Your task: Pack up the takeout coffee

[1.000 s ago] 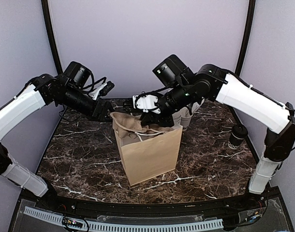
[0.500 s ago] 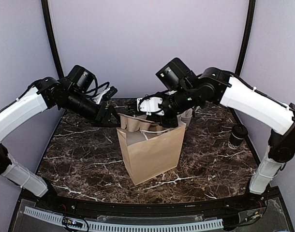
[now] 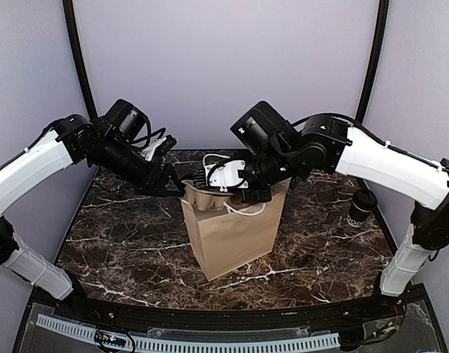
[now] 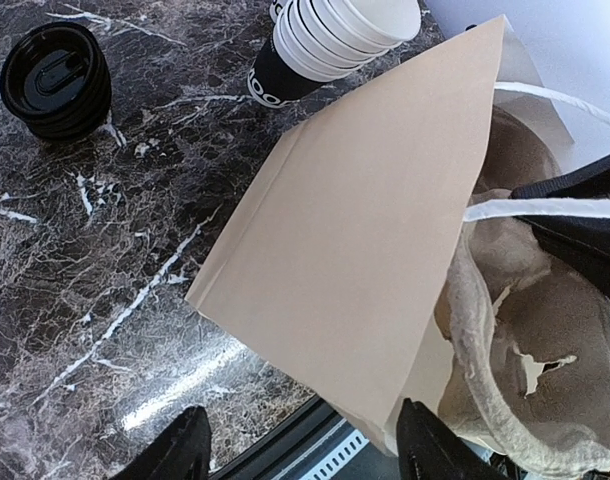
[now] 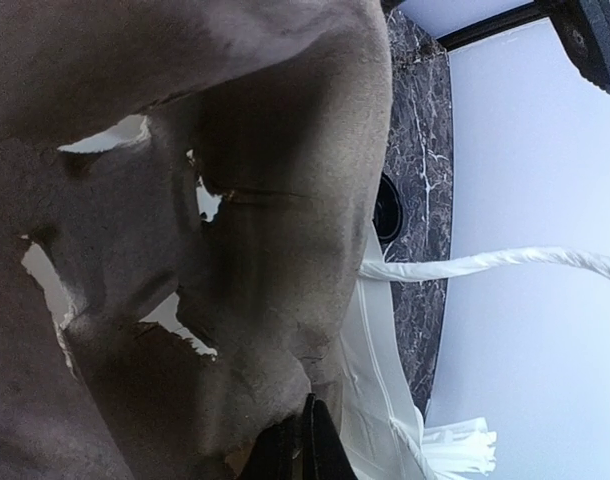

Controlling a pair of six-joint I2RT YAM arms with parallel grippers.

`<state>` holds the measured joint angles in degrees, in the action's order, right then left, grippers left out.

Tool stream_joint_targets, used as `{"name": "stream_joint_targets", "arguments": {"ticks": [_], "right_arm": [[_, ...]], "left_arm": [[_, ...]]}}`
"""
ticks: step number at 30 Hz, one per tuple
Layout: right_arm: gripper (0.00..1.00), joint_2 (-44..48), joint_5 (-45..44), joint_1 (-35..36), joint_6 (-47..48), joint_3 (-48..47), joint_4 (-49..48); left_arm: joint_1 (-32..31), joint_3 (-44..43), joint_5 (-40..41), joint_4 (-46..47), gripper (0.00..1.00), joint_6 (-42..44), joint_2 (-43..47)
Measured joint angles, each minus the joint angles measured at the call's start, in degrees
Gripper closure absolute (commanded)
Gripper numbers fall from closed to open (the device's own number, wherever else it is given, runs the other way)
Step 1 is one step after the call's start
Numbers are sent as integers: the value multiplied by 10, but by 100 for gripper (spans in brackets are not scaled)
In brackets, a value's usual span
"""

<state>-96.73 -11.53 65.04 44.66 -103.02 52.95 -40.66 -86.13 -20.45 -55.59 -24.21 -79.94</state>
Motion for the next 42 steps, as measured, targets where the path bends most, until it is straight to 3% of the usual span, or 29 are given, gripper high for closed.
{"name": "stream_joint_targets", "arguments": {"ticks": [24, 28, 32, 42], "right_arm": [[97, 17, -201, 55, 61, 95, -64], [79, 17, -215, 55, 66, 97, -67], [70, 12, -210, 55, 58, 80, -51], [69, -3, -165, 55, 21, -2, 9]], "left_arm": [[0, 0, -26, 11, 37, 23, -9], [1, 0, -26, 12, 37, 26, -9], [2, 0, -28, 18, 37, 26, -9], [7, -2, -28, 24, 37, 29, -9]]}}
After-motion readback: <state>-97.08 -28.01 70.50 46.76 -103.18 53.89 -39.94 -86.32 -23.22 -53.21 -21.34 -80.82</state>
